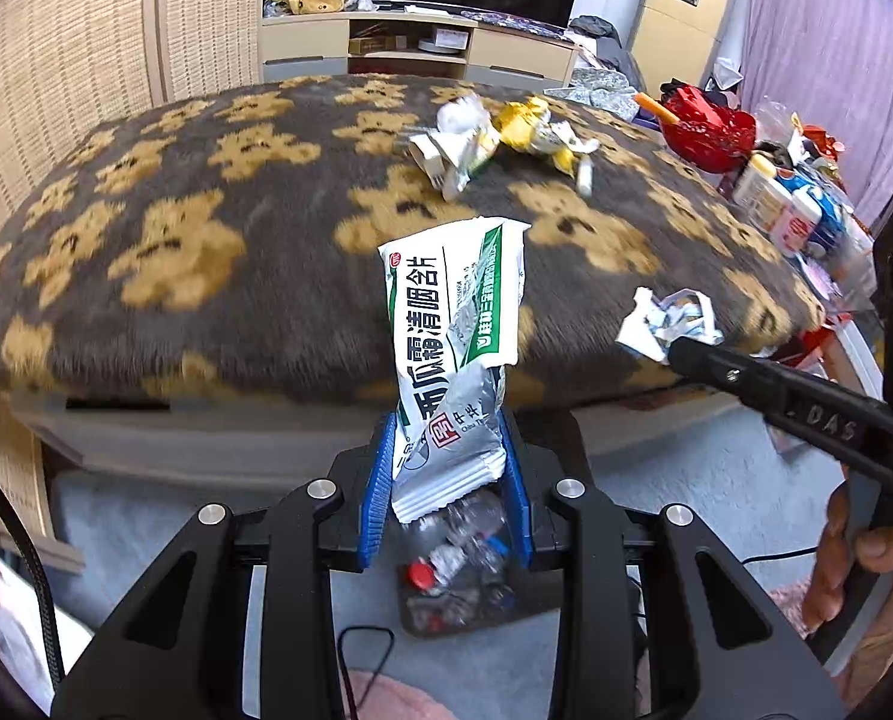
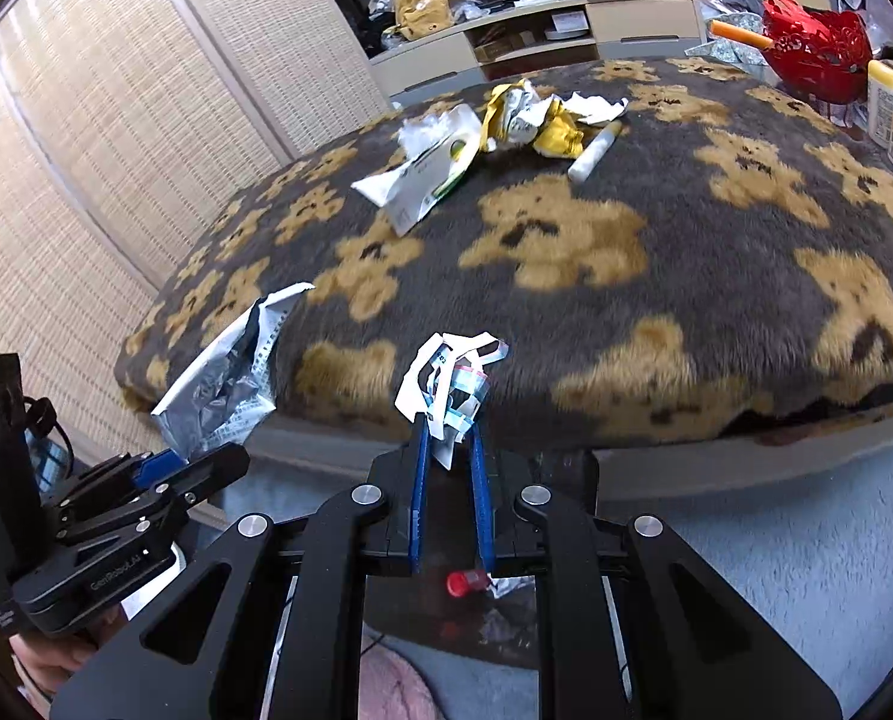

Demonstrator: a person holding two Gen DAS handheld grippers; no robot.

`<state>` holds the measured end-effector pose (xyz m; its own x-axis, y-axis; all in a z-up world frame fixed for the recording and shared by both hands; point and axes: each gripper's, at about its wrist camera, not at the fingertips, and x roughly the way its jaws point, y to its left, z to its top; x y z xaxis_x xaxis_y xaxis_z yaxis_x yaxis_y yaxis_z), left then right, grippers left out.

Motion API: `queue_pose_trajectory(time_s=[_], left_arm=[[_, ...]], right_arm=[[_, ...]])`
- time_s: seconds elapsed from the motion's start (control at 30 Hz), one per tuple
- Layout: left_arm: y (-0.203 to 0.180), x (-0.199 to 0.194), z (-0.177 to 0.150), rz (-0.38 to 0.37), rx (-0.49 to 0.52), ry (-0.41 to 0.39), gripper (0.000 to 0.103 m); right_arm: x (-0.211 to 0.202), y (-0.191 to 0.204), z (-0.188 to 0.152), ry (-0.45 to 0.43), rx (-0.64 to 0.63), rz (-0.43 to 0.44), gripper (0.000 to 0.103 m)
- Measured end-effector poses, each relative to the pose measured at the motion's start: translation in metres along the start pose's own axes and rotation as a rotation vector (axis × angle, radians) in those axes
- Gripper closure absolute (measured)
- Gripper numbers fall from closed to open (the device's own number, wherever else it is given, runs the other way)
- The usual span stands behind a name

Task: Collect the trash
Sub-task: 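Carry the snack packet and white wrapper over the bin and open both grippers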

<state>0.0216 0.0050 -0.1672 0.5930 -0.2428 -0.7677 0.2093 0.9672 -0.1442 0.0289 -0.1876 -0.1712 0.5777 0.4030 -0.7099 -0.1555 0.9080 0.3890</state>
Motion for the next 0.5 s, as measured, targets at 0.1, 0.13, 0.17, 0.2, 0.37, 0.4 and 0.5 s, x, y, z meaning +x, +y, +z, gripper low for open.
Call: queue_pose_trajectory(time_s=[0.1, 0.13, 0.17, 0.2, 0.37, 0.4, 0.5], left_arm=[[-0.006, -0.006, -0.019, -0.004, 0.005, 0.01, 0.072], [-0.007, -0.006, -0.026, -0.003, 0.006, 0.016, 0.072], [-0.008, -0.006, -0.033, -0.003, 0.004, 0.024, 0.072], [-0.008, -0.005, -0.038, -0.005, 0.002, 0.031, 0.072], [-0.012, 0.009, -0.065, -0.02, -0.006, 0.085, 0.072], [-0.013, 0.013, -0.07, -0.02, -0.003, 0.097, 0.072], [-0.016, 0.025, -0.08, -0.018, 0.005, 0.129, 0.072]], right_arm=[[-0.004, 0.003, -0.023, 0.01, -0.008, 0.006, 0.088], [-0.004, 0.003, -0.028, 0.017, -0.01, 0.002, 0.088], [-0.002, 0.003, -0.037, 0.03, -0.013, -0.008, 0.088], [-0.001, 0.002, -0.042, 0.039, -0.013, -0.013, 0.088], [0.01, -0.004, -0.064, 0.101, -0.018, -0.059, 0.088], [0.013, -0.005, -0.066, 0.116, -0.016, -0.063, 0.088], [0.024, -0.009, -0.07, 0.163, 0.002, -0.068, 0.088]])
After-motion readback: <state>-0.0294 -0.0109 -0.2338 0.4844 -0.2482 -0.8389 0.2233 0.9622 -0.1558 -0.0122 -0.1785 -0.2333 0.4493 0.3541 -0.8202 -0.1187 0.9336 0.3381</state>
